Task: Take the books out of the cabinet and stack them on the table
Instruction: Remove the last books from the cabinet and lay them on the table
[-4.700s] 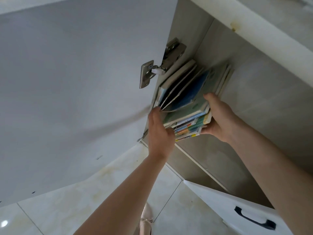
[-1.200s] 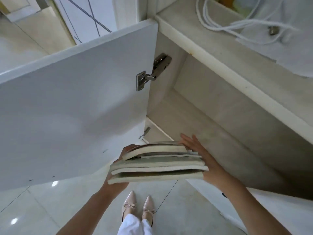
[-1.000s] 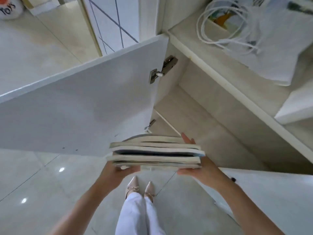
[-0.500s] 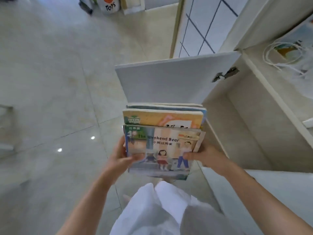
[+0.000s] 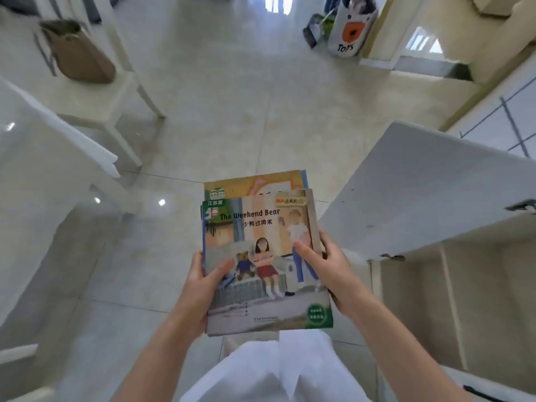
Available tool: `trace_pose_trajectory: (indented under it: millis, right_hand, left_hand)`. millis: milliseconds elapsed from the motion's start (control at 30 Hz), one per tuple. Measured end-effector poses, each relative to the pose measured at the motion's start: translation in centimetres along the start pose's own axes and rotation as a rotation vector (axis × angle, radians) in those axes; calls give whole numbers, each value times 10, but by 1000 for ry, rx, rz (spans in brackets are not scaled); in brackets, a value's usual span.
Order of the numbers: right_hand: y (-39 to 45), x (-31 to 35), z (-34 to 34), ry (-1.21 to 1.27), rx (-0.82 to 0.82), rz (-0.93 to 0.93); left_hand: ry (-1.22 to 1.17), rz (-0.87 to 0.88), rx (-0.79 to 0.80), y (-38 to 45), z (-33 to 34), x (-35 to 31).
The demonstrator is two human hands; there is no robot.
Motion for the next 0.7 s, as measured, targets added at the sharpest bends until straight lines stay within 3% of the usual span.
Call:
trace_pose_trajectory:
  millis: [333,700]
  right_hand:
    - [4,-13,199,-20,256,148]
    - [97,26,360,-214,554,230]
  left_hand:
    - [-98,104,-356,-52,-173,12]
    - [-432,75,-646,-13,-278,-13]
Point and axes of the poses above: each hand's wrist, its own y-axis towards the middle knuckle, its own z-axis out of the palm, x = y × z, the point moved 1 cm from there along y, towards the middle knuckle, and after that the axes turned 12 degrees about y, right-handed, at the moved point
